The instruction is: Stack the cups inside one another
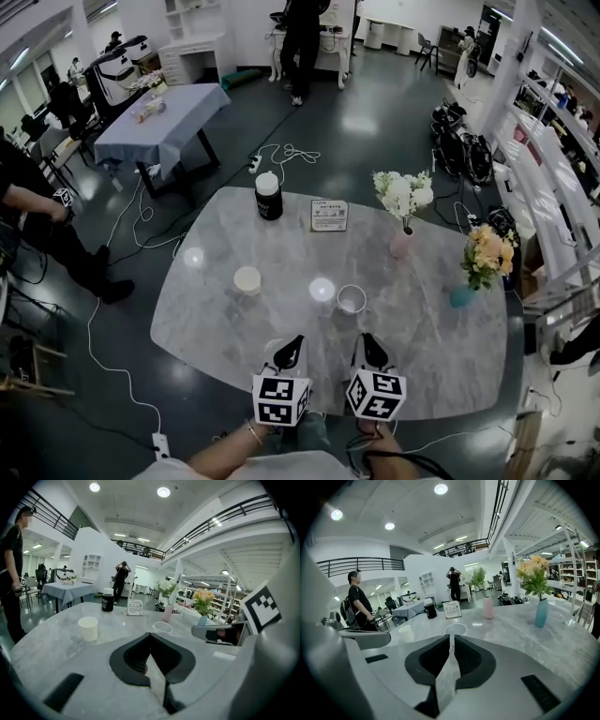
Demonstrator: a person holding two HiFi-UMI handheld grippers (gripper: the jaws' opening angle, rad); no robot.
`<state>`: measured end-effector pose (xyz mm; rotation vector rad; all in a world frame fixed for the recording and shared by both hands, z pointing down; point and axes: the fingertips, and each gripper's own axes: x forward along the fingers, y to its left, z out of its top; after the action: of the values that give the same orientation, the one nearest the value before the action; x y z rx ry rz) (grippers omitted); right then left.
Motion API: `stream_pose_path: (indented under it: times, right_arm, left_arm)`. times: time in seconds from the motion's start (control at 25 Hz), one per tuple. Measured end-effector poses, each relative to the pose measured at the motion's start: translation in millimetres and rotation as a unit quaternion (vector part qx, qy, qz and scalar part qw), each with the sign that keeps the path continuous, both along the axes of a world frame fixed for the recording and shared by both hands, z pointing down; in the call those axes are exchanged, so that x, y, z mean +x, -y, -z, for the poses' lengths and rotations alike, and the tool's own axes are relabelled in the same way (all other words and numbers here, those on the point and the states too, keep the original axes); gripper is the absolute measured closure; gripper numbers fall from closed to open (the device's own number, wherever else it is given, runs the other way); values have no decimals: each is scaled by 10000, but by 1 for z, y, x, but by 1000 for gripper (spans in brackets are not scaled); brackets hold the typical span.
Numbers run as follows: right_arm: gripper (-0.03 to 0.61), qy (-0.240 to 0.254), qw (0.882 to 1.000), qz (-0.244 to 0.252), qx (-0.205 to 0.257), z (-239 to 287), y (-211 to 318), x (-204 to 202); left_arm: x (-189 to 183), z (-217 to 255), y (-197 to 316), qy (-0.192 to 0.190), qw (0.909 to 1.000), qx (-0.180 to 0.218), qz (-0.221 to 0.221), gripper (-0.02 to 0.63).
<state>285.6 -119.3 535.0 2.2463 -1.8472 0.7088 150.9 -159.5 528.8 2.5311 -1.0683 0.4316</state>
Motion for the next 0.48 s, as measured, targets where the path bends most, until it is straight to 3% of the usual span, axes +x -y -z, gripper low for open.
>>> stream_pose_path:
  times: [0.36, 0.48]
  right_arm:
    - [566, 123, 9987, 479, -111, -27, 14, 22]
    - [511, 129, 9974, 691, -176, -37, 22, 23]
  left_arm:
    - [43, -31, -23, 72, 9994, -318, 80, 611]
    - [52, -43, -25, 86, 9990, -412, 159, 611]
